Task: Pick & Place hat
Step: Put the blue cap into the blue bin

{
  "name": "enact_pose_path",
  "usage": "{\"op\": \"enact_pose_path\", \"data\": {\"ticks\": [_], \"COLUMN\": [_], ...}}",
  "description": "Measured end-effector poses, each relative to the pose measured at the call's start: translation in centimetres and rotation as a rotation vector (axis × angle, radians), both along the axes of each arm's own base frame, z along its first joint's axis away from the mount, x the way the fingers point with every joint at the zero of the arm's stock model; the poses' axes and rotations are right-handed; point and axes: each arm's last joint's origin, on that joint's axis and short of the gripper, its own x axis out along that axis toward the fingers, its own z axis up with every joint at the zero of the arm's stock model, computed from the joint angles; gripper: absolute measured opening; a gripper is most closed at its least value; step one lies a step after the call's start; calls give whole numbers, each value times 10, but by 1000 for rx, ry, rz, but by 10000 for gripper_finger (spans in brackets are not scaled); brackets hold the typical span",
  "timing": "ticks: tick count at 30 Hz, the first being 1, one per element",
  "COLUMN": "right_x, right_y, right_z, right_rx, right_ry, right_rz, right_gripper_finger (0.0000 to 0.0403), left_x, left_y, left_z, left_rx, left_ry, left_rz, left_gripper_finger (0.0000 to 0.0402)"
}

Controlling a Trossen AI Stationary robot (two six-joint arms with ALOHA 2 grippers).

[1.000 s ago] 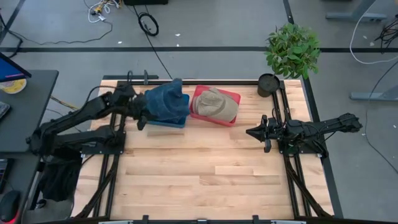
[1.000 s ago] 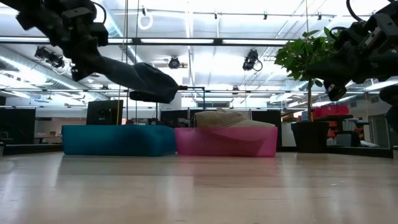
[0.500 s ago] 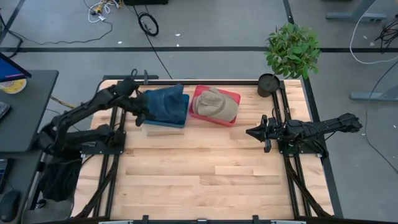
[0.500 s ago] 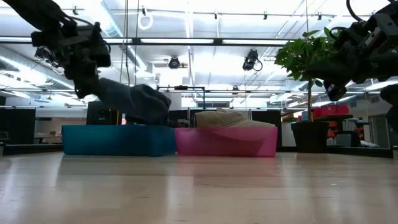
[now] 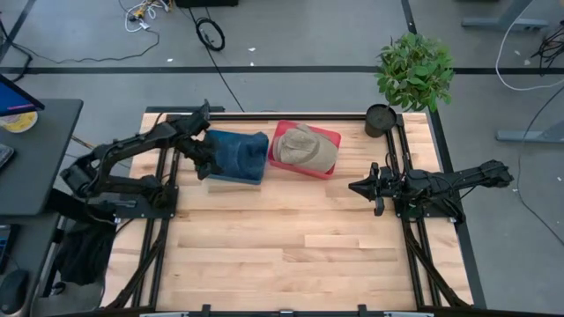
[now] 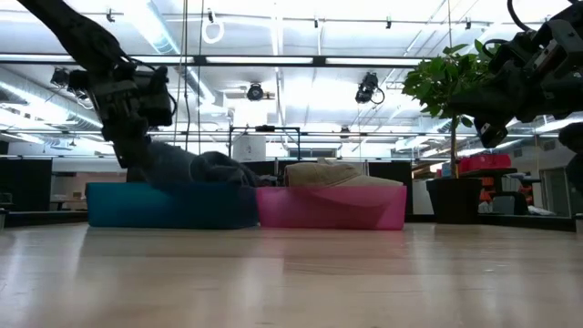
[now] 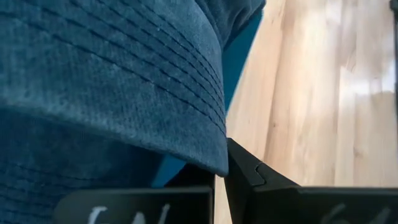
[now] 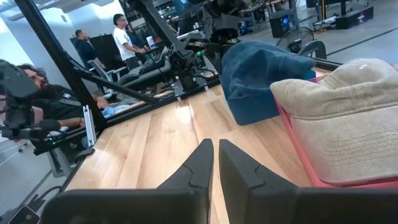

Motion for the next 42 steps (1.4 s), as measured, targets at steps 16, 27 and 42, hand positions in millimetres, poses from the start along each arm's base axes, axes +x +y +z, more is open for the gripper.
{"op": "enact_pose_path", "data": {"ticks": [16,27,42], "right_x": [0,0,0], "right_y": [0,0,0], "right_z": [0,0,0], "right_rx": [0,0,0], "right_ry": [0,0,0], "right_rz": [0,0,0], "right_gripper_finger": [31,31,31], "left_x": [6,7,22], "left_y": [10,18,39], "left_z": [-18,2,95], "left_rx": [47,119,259], "left_ry": [122,269,232], "left_rz": [9,89,222], "left_gripper_finger": [25,115,260]}}
